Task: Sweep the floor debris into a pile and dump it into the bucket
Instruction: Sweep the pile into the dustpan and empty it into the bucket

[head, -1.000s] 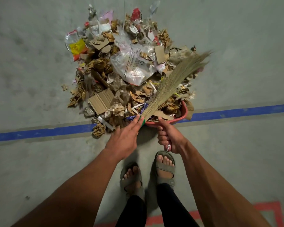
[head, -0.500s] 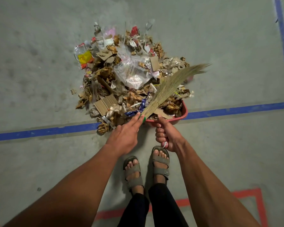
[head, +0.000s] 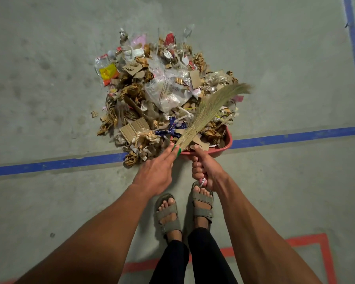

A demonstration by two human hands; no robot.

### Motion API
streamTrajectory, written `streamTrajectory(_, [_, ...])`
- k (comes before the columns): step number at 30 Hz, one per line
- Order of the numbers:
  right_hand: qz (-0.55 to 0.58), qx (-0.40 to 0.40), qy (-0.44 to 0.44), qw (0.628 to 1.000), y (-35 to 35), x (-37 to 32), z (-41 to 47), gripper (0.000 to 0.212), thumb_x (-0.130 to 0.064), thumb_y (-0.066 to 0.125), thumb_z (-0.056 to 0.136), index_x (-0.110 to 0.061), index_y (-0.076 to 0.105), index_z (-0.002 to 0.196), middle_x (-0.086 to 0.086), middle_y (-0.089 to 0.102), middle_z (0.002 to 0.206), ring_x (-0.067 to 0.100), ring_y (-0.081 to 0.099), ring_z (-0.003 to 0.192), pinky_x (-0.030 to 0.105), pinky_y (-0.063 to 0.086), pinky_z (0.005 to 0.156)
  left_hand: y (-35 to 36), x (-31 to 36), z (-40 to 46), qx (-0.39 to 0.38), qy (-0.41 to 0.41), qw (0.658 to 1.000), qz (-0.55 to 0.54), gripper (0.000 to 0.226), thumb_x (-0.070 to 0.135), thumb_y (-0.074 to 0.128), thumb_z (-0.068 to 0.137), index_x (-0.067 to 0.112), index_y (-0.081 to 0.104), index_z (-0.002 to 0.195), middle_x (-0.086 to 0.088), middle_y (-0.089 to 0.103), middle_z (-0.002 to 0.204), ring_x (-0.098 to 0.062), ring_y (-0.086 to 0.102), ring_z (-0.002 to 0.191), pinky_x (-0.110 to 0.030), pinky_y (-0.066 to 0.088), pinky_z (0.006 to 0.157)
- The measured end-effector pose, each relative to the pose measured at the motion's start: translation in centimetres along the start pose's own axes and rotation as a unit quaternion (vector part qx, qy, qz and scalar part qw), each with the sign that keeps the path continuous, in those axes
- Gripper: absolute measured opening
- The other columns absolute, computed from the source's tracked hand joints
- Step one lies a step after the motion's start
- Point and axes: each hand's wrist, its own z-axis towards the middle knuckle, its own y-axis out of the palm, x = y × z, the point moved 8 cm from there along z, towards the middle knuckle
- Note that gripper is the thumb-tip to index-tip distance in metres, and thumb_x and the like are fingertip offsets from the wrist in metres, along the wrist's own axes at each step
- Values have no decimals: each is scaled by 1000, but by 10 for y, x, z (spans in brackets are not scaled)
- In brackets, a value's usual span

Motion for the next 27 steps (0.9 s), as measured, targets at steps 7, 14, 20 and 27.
streamTrajectory(7, [3,-5,-19,1000,7,-7,-11,46,-51,54,104,-21,42,71,-8,25,54,4,18,37,18,20,30,-5,-4,1,1,4,1000,-18,73,24,41,107,44,-2,162,25,-4,170,-32,68,109,-57,57,93])
streamTrajectory(14, [18,-2,-17,1000,10,-15,-21,47,-51,57,103,-22,43,69,-9,28,53,3,20,37,18,21,30,-21,3,3,-1,14,1000,-10,70,25,39,108,41,0,163,22,-2,171,-26,69,103,-53,58,94])
streamTrajectory(20, [14,-14,-33,999,9,-17,-35,46,-50,55,104,-22,42,70,-8,26,56,4,19,38,19,22,30,-35,8,-3,1,28,1000,1,71,26,40,108,42,-2,163,22,-2,170,-26,70,100,-52,57,96])
streamTrajectory(27, [14,-29,-73,997,10,-17,-64,47,-54,59,102,-23,43,69,-8,24,58,6,17,41,19,21,32,-60,27,-15,6,52,998,27,71,27,41,109,41,-2,163,20,-3,170,-22,70,102,-48,57,94])
